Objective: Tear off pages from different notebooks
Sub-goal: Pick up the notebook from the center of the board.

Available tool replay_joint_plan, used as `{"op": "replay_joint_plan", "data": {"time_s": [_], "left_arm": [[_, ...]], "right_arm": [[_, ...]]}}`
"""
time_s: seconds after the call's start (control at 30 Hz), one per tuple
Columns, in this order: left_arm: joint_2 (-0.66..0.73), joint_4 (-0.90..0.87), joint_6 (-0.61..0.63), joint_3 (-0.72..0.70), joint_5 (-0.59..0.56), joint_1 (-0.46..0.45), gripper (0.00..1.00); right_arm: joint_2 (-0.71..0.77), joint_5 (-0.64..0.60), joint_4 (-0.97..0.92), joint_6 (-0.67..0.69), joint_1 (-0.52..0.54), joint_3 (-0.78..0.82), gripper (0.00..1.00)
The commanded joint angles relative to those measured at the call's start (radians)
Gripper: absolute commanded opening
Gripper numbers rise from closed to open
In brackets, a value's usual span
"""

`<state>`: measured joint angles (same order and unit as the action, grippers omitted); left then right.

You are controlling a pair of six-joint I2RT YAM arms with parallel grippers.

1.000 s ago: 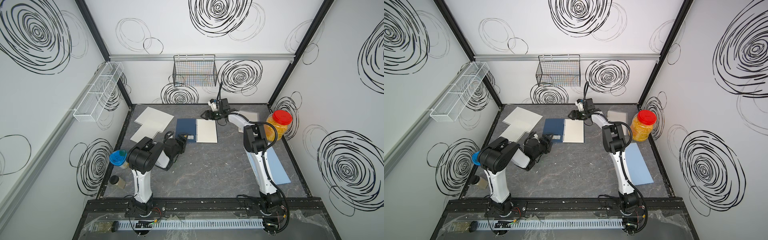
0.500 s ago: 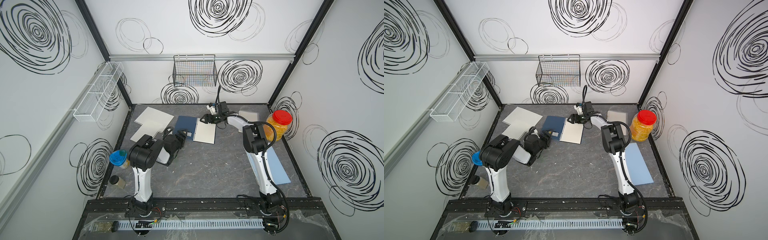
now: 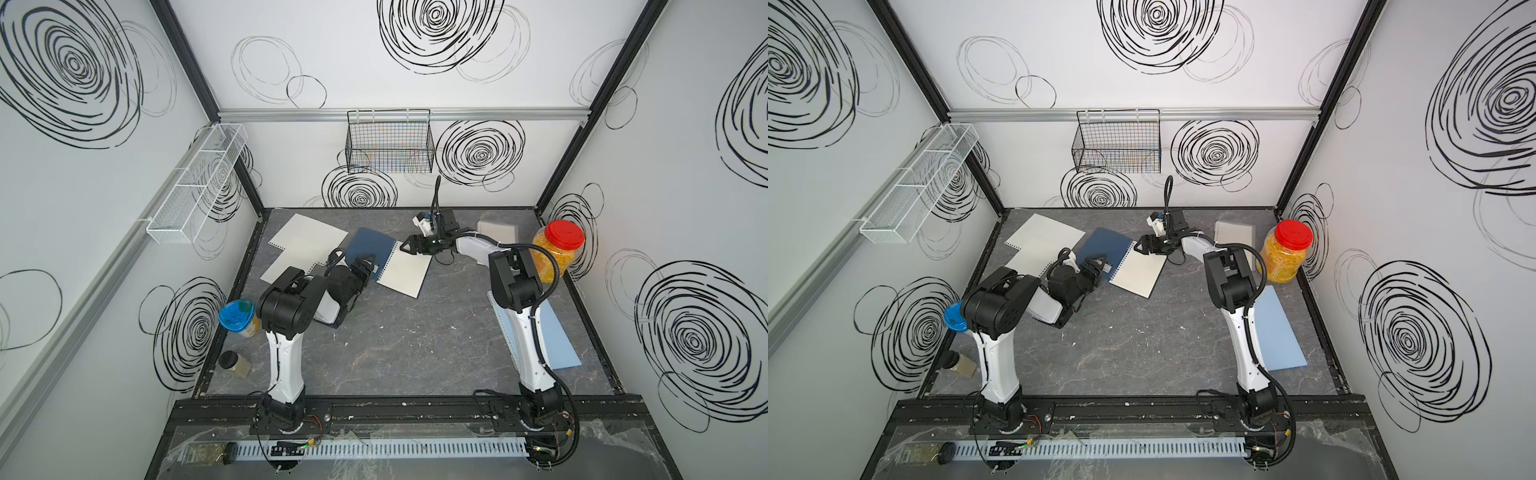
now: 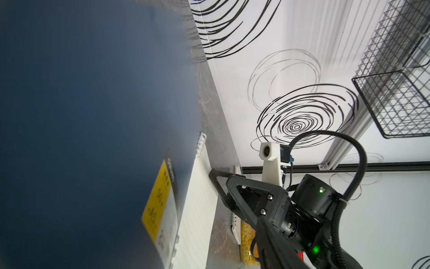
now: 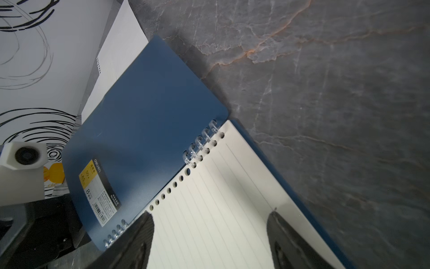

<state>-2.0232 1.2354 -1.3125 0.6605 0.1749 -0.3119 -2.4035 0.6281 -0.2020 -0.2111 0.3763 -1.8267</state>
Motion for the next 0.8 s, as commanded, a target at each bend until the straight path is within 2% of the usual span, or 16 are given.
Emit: {"op": "replay_joint_plan", "data": {"time_s": [0.0,0.13,0.23,0.4,0.6,0.77], "left_arm": [[0.07,-0.026,0.088,0.017,0.003,0.005,0.59],[0.116,-0.099,0.143,0.022,-0.007,0.005,0.5],[0.138,-0.154,0.173,0.034,-0.012,0.004,0.37],[0.142,-0.214,0.198,0.072,-0.002,0.002,0.18],[0.144,-0.31,0.245,0.127,0.005,-0.007,0.02],[0.172,-0.378,0.253,0.158,-0.016,-0.016,0.0]], "right_arm": [[0.04,-0.002,-0.049,0.01,0.006,0.022,0.79],[0.065,-0.003,-0.053,0.008,0.002,0.027,0.79],[0.101,0.002,-0.031,-0.014,-0.007,0.055,0.79],[0.192,0.034,0.073,-0.08,-0.025,0.173,0.79],[0.306,0.029,0.141,-0.123,-0.031,0.315,0.79],[0.401,0.028,0.221,-0.229,-0.047,0.475,0.79]]}}
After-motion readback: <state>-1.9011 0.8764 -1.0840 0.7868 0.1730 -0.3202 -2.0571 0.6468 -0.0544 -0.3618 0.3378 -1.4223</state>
